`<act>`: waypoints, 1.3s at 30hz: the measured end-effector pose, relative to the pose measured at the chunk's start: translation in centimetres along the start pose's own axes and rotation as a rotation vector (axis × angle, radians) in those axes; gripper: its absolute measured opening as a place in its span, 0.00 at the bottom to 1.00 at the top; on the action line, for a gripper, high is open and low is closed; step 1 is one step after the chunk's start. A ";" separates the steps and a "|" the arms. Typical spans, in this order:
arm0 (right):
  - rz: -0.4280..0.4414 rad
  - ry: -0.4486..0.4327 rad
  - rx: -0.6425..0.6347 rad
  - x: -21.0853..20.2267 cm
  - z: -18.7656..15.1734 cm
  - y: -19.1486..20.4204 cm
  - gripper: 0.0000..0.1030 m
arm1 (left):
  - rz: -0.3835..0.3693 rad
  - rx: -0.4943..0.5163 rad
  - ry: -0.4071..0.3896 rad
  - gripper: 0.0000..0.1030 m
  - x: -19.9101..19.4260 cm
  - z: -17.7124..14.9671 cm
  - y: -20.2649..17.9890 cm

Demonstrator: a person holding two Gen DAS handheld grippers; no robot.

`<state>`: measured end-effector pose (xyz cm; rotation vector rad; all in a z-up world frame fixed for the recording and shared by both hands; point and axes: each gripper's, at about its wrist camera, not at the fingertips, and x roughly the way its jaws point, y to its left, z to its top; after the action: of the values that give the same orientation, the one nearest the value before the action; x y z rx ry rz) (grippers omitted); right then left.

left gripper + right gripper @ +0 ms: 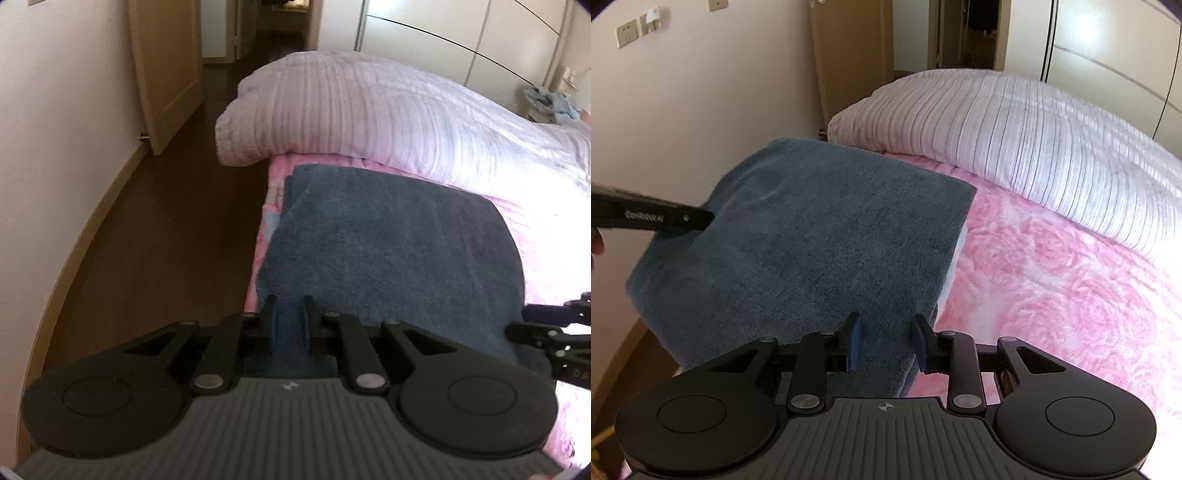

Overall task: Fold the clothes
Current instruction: 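Lower the jeans onto the folded towel stack and open both grippers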

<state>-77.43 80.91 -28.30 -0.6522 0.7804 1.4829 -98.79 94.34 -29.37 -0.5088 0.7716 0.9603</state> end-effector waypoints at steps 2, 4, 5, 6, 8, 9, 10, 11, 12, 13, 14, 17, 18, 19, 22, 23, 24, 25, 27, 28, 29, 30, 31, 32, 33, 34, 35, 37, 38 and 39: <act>0.001 0.017 0.047 -0.8 0.8 -0.5 0.29 | 0.020 0.003 -0.013 0.10 -1.2 0.1 -0.1; 0.028 0.008 0.085 -2.6 0.6 -0.9 0.30 | 0.019 -0.004 -0.032 0.10 -3.3 -0.2 -0.5; 0.052 -0.001 0.094 -3.5 0.4 -1.0 0.30 | 0.010 -0.012 -0.041 0.11 -4.5 -0.4 -0.8; 0.060 -0.007 0.082 -4.3 0.1 -0.9 0.30 | -0.005 -0.023 -0.049 0.11 -5.6 -0.9 -1.2; 0.070 -0.011 0.049 -5.2 -0.7 -0.5 0.30 | -0.034 -0.043 -0.054 0.11 -6.8 -2.3 -2.1; 0.074 -0.010 0.031 -5.4 -1.2 -0.3 0.30 | -0.033 -0.056 -0.046 0.11 -6.7 -3.0 -2.4; 0.079 -0.002 0.012 -5.3 -1.7 0.1 0.30 | -0.020 -0.071 -0.034 0.11 -6.2 -3.6 -2.5; 0.080 0.019 0.001 -5.0 -2.1 0.5 0.30 | -0.006 -0.086 -0.022 0.11 -5.7 -4.1 -2.7; 0.080 0.042 -0.009 -4.8 -2.5 0.9 0.30 | 0.007 -0.101 -0.009 0.13 -5.2 -4.7 -2.8; 0.076 0.052 -0.027 -4.2 -3.0 1.2 0.29 | 0.020 -0.116 0.003 0.14 -4.7 -5.3 -3.0; 0.072 0.060 -0.046 -3.5 -3.6 1.4 0.29 | 0.033 -0.131 0.015 0.14 -4.2 -5.9 -3.1; 0.077 0.070 -0.091 -2.3 -4.2 1.8 0.29 | 0.064 -0.138 0.015 0.14 -4.3 -6.3 -3.6; 0.078 0.073 -0.087 -2.2 -4.3 1.8 0.29 | 0.070 -0.141 0.010 0.14 -4.7 -6.2 -3.7; 0.078 0.077 -0.084 -2.2 -4.3 1.8 0.29 | 0.075 -0.146 0.003 0.13 -5.2 -6.1 -3.8; 0.079 0.087 -0.075 -2.0 -4.4 1.7 0.29 | 0.076 -0.156 -0.015 0.13 -6.3 -6.3 -4.1; 0.080 0.090 -0.072 -1.9 -4.5 1.7 0.30 | 0.079 -0.162 -0.009 0.14 -6.2 -6.6 -4.1; 0.080 0.093 -0.069 -1.9 -4.5 1.7 0.29 | 0.087 -0.170 0.006 0.15 -5.7 -6.8 -4.0; 0.081 0.097 -0.066 -1.8 -4.5 1.7 0.29 | 0.095 -0.177 0.021 0.16 -5.2 -7.0 -4.0; 0.081 0.103 -0.060 -1.7 -4.6 1.7 0.30 | 0.108 -0.211 0.052 0.17 -4.8 -6.9 -3.9; 0.082 0.107 -0.057 -1.6 -4.6 1.7 0.30 | 0.120 -0.225 0.058 0.17 -4.8 -6.6 -3.9; 0.084 0.110 -0.046 -1.9 -4.5 1.5 0.30 | 0.134 -0.227 0.061 0.17 -5.2 -6.1 -4.2; 0.087 0.113 -0.034 -2.2 -4.2 1.3 0.30 | 0.146 -0.227 0.068 0.17 -5.7 -5.8 -4.7; 0.089 0.116 -0.023 -2.5 -4.0 1.1 0.30 | 0.155 -0.229 0.077 0.17 -6.2 -5.6 -5.1; 0.092 0.119 -0.011 -2.8 -3.8 0.9 0.30 | 0.162 -0.235 0.087 0.17 -6.9 -5.5 -5.6; 0.094 0.123 0.001 -3.1 -3.5 0.7 0.30 | 0.164 -0.243 0.096 0.17 -7.6 -5.6 -6.0; 0.099 0.139 0.015 -3.5 -3.6 0.5 0.30 | 0.165 -0.249 0.103 0.17 -8.3 -5.7 -6.4; 0.103 0.158 0.031 -3.8 -3.7 0.3 0.30 | 0.168 -0.255 0.111 0.18 -9.0 -5.8 -7.0; 0.106 0.186 0.054 -5.0 -4.1 -0.2 0.30 | 0.171 -0.275 0.131 0.21 -10.0 -6.0 -7.7; 0.105 0.196 0.057 -5.5 -4.4 -0.2 0.30 | 0.174 -0.283 0.140 0.22 -10.5 -6.2 -8.1; 0.102 0.209 0.055 -5.8 -4.7 -0.1 0.31 | 0.178 -0.289 0.148 0.23 -11.1 -6.4 -8.5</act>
<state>-77.20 73.66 -26.53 -0.7423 1.0250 1.4956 -97.48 79.84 -24.35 -0.7787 0.8256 1.2189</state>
